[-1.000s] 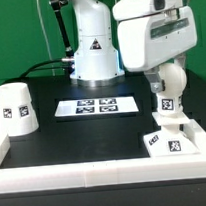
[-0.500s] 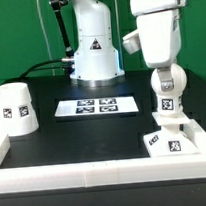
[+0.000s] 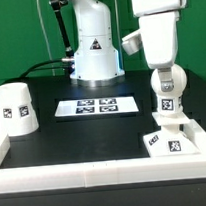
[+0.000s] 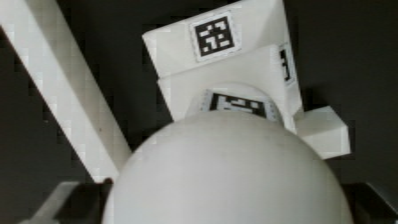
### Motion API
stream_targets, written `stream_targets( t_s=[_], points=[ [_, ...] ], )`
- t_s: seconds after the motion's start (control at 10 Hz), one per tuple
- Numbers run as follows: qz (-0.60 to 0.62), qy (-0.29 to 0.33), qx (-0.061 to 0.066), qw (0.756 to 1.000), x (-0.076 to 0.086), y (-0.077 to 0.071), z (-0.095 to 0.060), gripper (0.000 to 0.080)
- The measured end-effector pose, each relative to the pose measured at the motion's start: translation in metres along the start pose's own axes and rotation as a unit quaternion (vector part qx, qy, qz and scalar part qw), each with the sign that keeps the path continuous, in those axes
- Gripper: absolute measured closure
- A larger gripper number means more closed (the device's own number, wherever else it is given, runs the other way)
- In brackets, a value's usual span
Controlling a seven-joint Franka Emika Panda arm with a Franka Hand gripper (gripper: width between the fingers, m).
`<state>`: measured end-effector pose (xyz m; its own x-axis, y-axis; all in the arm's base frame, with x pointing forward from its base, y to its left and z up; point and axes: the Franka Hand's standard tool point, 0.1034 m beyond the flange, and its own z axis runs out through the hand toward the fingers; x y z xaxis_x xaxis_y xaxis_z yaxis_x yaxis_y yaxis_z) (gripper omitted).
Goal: Assemble lamp
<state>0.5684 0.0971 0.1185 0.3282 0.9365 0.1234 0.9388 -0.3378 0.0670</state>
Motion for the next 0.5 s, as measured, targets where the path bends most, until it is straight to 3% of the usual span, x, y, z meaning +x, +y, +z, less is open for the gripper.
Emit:
stream_targets(
  t_s=[0.2, 0.5],
  points=[
    [0.084, 0.004, -0.006, 0.996, 0.0005, 0.0003, 0.0003, 0.0222],
    [0.272, 0.012, -0.012, 0.962, 0.0079, 0.0018, -0.0015, 0.0221]
  ],
)
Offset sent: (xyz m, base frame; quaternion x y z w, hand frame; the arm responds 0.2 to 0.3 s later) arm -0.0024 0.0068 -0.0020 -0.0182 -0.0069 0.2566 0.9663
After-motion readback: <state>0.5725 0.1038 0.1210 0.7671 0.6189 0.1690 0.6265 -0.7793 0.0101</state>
